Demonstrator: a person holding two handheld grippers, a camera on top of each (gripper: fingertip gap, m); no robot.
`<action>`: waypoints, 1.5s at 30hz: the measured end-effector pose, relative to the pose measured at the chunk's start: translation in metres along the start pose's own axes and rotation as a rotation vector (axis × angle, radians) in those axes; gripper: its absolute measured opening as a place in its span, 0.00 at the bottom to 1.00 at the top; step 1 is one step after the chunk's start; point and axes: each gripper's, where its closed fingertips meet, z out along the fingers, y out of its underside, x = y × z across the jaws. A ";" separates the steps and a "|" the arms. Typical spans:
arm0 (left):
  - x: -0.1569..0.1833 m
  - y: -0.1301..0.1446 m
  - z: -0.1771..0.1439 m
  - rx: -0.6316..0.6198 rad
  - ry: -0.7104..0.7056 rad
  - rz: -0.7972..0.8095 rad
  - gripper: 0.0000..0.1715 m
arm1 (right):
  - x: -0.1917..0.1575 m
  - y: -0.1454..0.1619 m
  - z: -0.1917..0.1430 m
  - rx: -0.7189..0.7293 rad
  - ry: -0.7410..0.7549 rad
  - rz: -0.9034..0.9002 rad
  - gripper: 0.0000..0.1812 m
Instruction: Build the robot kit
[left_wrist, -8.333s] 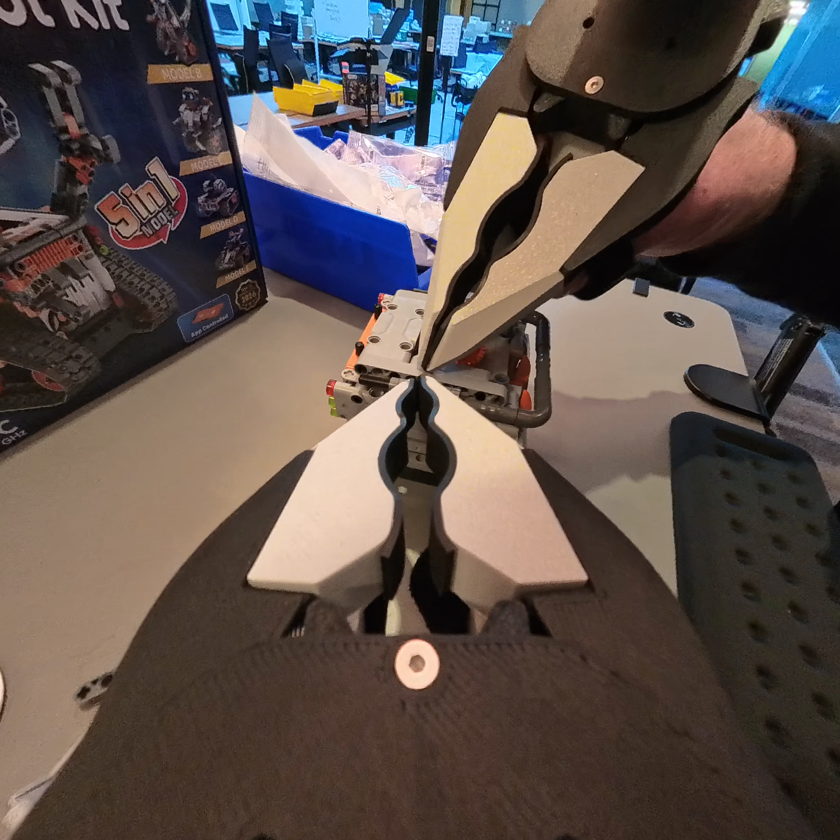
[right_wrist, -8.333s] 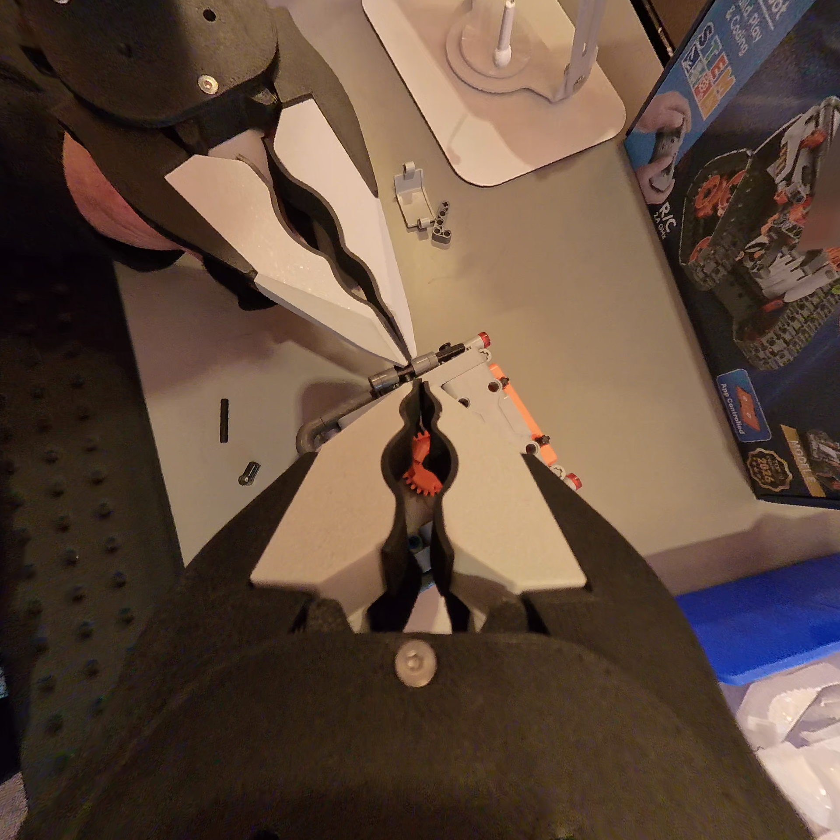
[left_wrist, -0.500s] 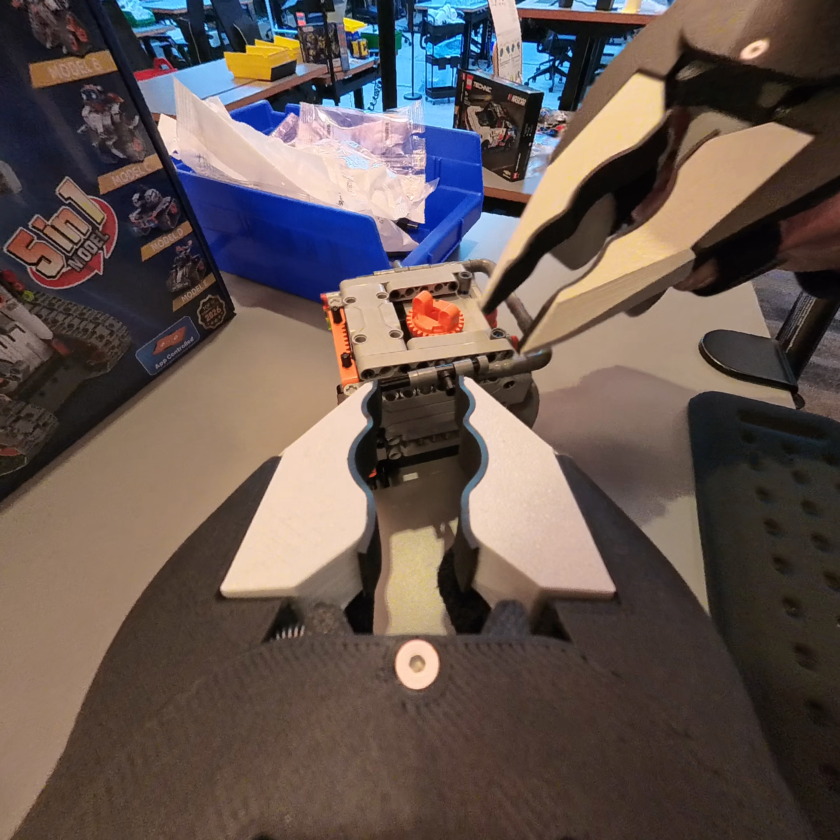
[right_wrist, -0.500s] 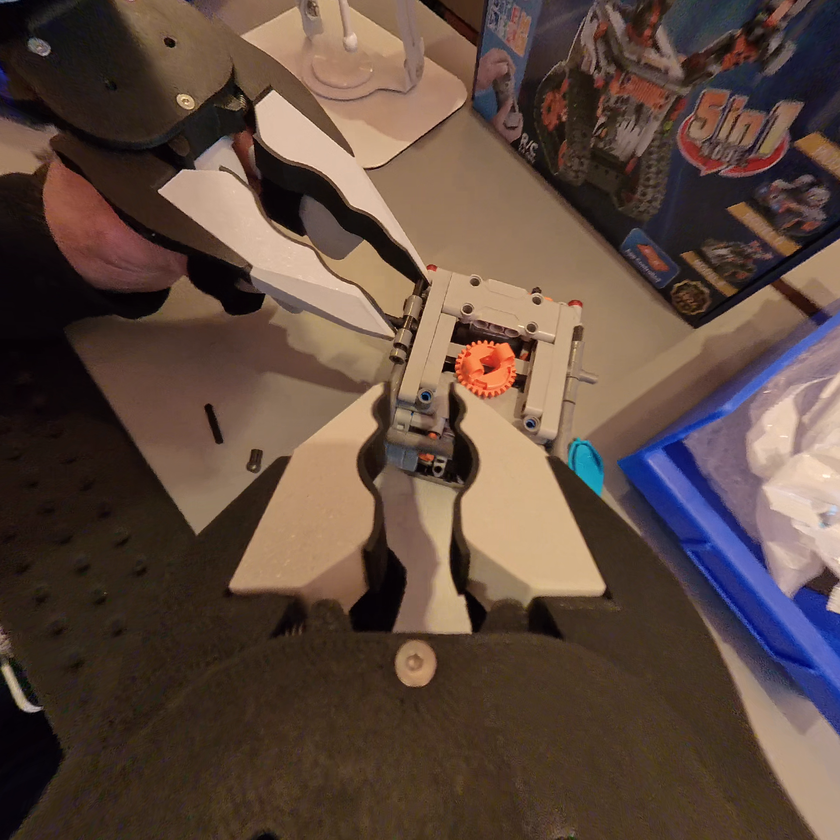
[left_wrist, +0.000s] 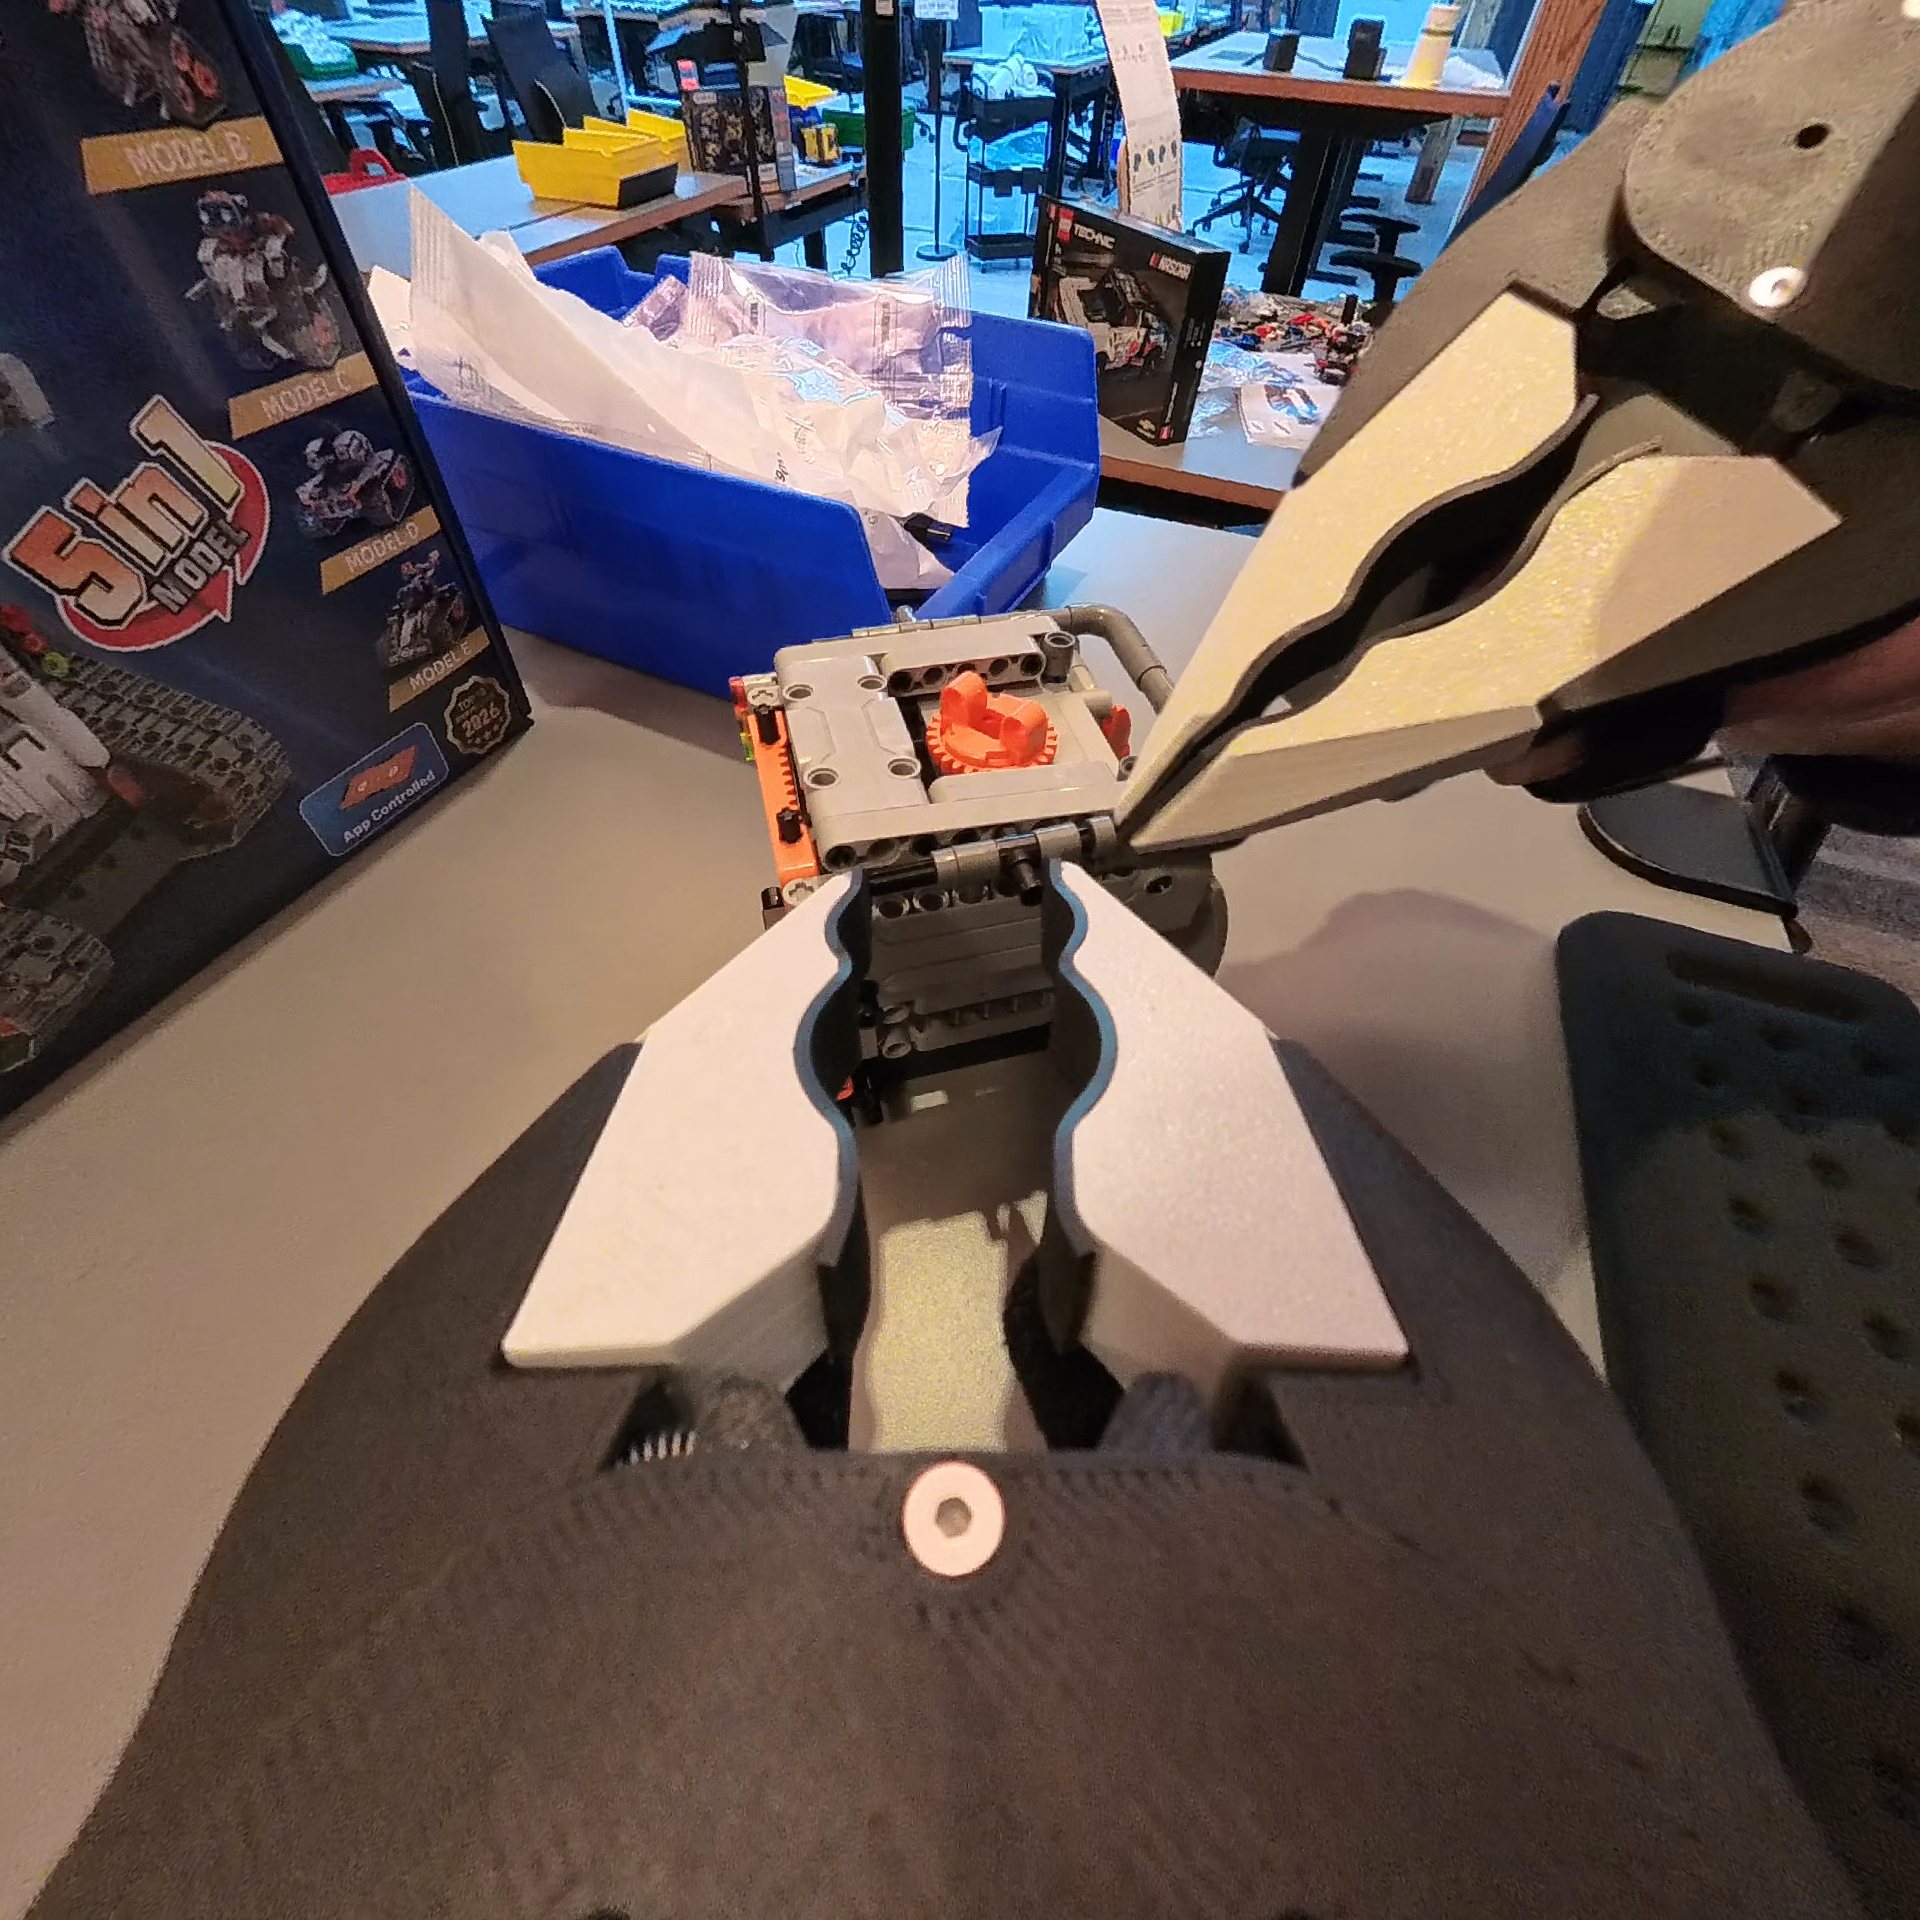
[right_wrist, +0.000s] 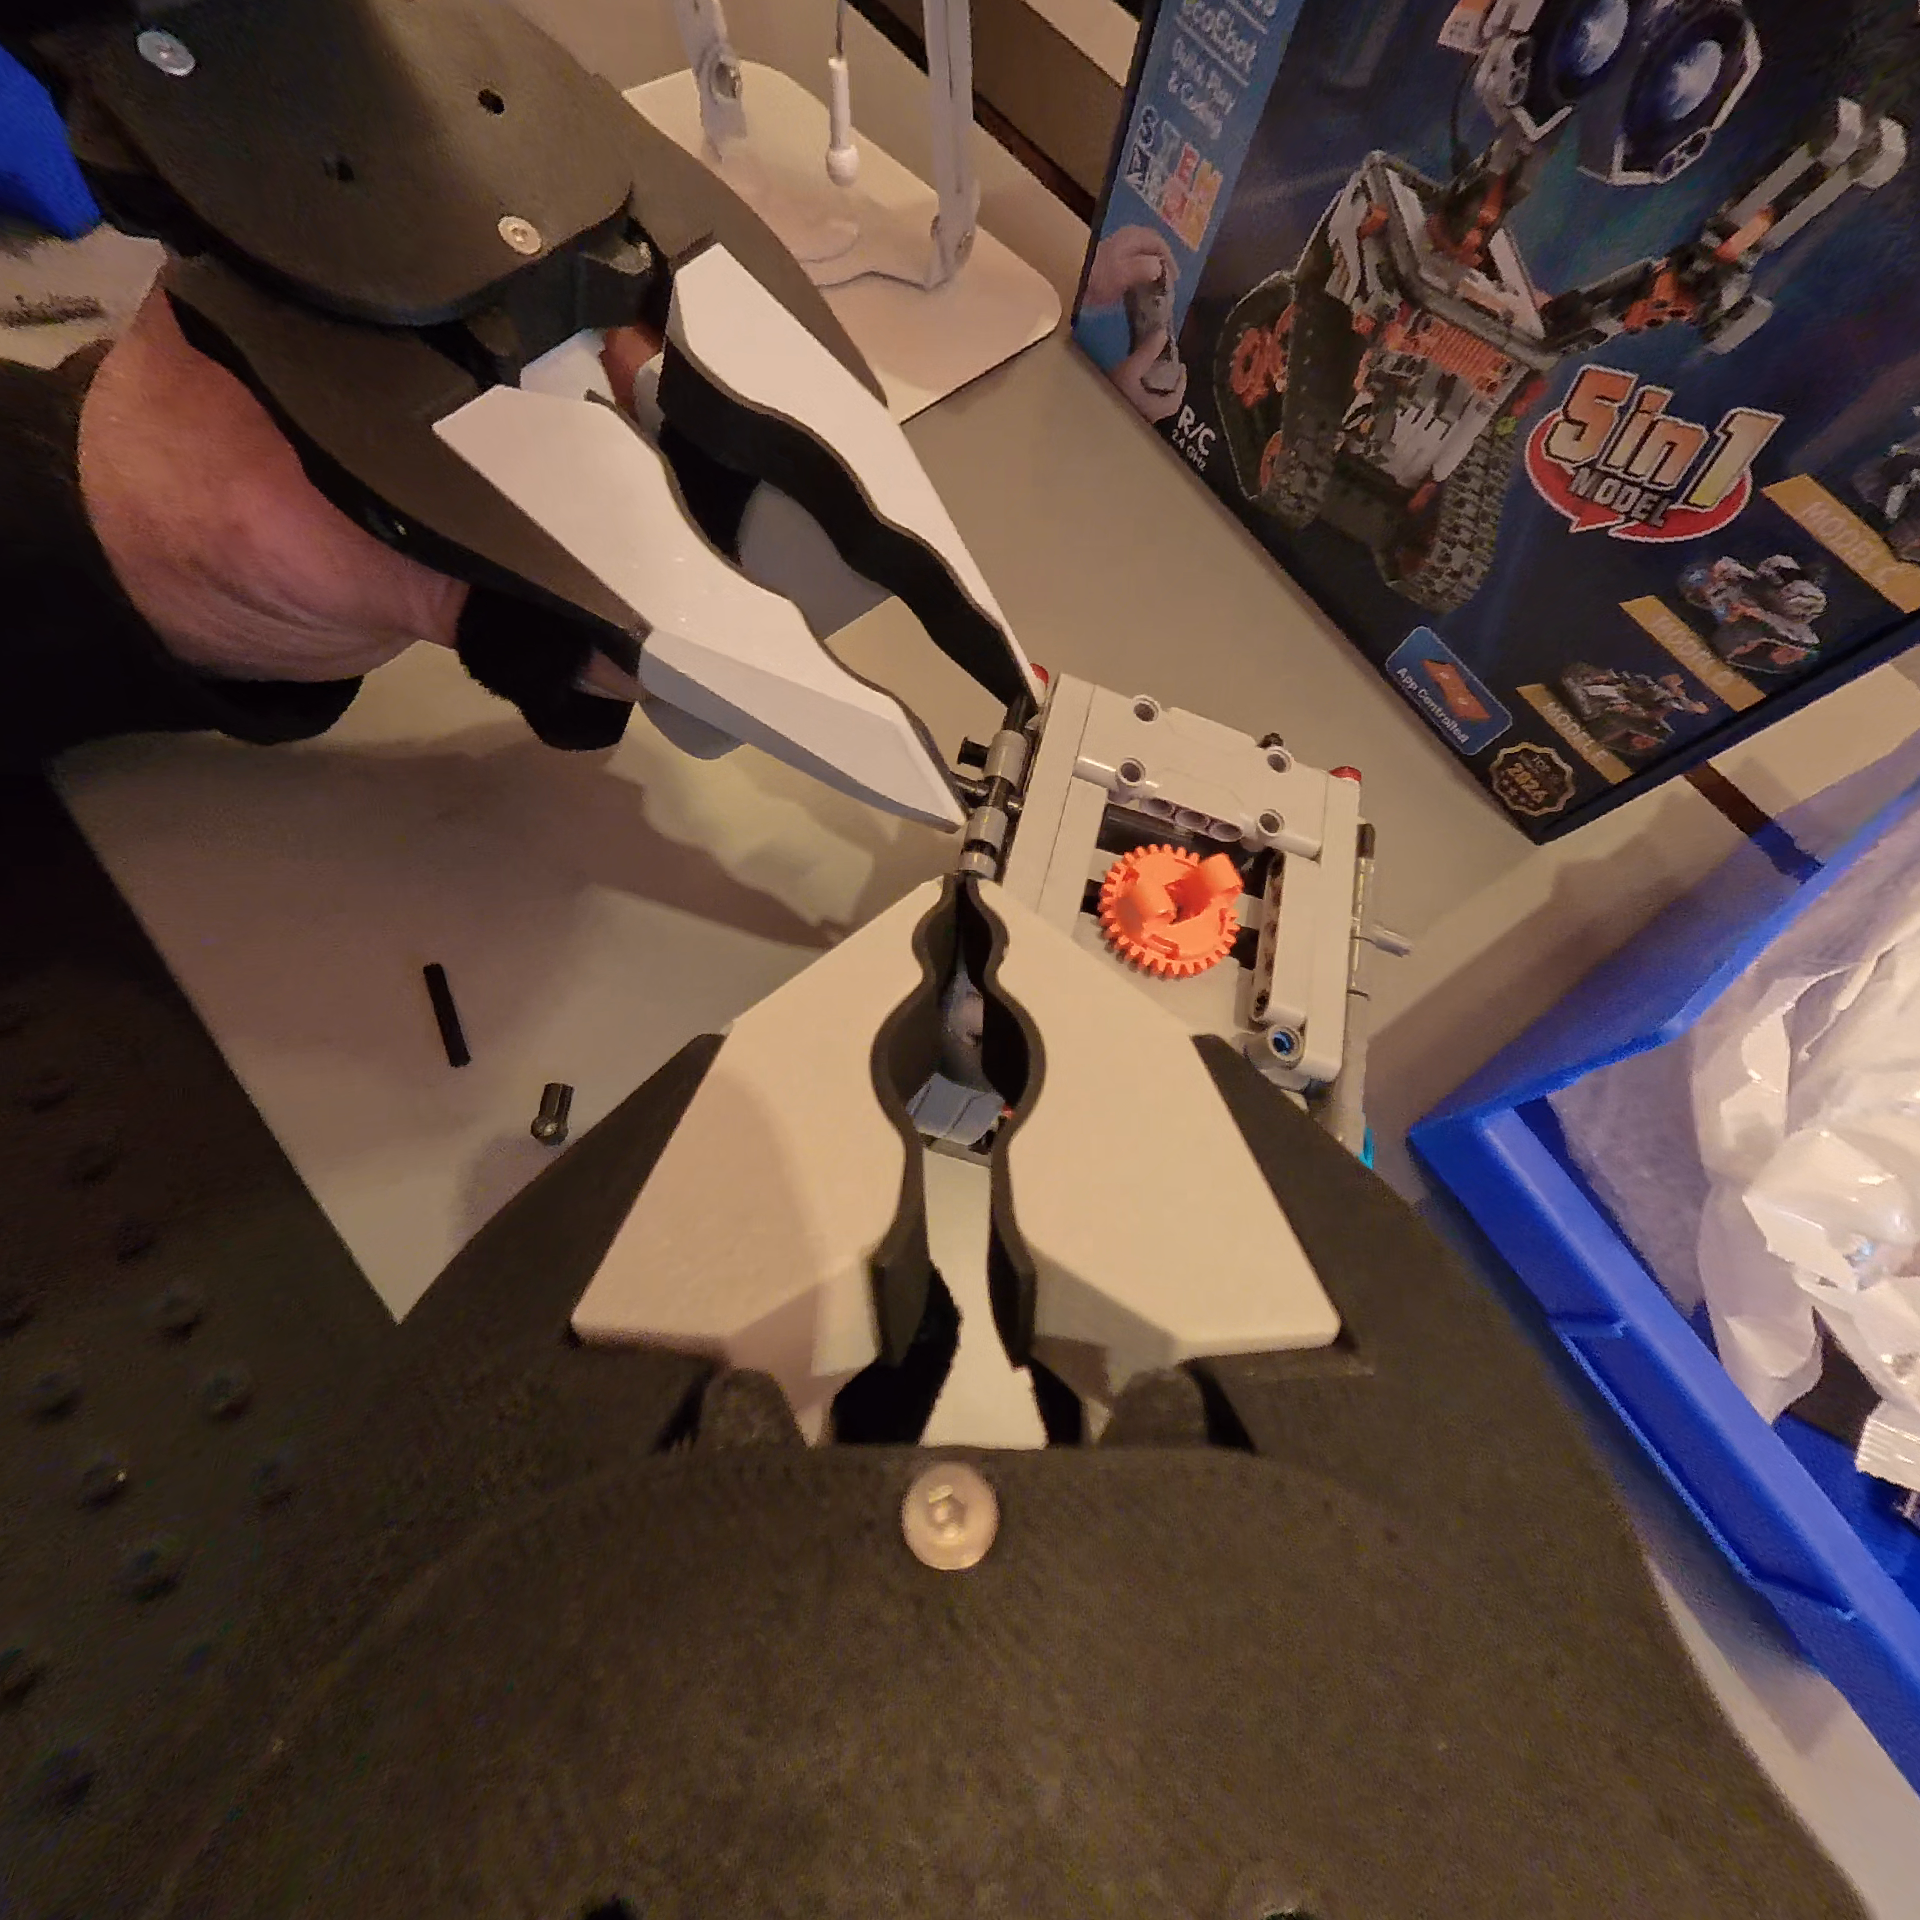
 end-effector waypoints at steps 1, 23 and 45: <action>0.000 0.000 0.000 0.002 0.002 -0.003 0.17 | 0.001 -0.001 -0.001 0.004 0.014 -0.004 0.00; -0.001 0.000 0.001 0.008 0.017 -0.024 0.17 | 0.002 -0.002 0.001 0.047 0.112 -0.057 0.00; -0.001 -0.001 0.001 0.008 0.021 -0.030 0.17 | 0.004 -0.002 0.001 0.078 0.182 -0.087 0.00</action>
